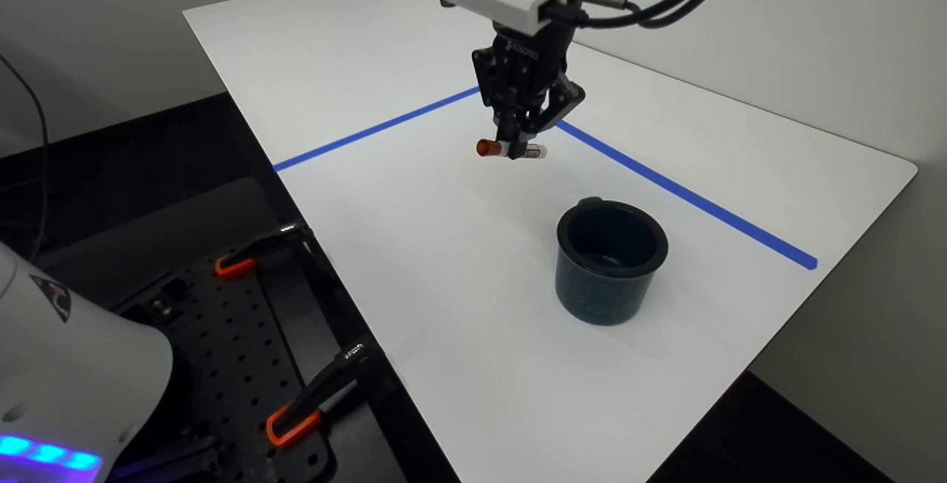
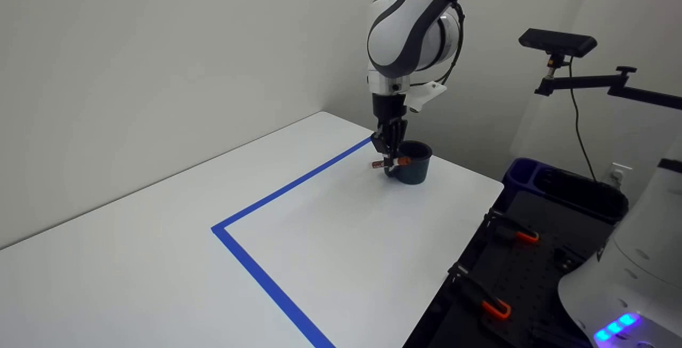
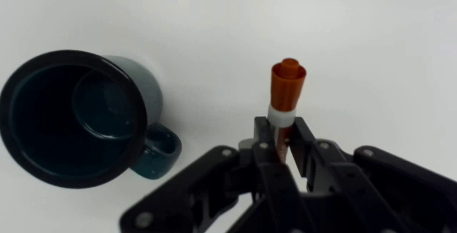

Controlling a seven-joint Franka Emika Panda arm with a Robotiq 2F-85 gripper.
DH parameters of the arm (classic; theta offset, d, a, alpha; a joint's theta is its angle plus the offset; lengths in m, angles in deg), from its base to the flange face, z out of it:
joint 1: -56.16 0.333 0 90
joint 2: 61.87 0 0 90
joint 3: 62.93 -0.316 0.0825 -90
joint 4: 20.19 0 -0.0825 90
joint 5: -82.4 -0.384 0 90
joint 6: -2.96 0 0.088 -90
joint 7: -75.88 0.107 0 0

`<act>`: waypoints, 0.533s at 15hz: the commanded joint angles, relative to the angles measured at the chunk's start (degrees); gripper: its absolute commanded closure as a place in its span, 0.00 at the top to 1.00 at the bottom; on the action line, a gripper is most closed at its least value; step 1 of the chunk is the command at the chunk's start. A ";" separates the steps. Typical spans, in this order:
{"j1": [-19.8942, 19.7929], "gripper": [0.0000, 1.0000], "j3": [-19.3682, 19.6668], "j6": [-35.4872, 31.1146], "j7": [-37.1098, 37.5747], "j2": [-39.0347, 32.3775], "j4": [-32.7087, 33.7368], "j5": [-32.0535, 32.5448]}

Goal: Remove the marker from the cup and put it on the table inside the border

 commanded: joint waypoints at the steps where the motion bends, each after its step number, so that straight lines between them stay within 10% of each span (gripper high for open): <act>1: 0.11 0.05 -0.69 -7.40 -0.33 -1.53 -2.50 -2.43; 8: -0.19 0.05 -1.48 -21.64 0.81 -7.47 -5.20 -1.87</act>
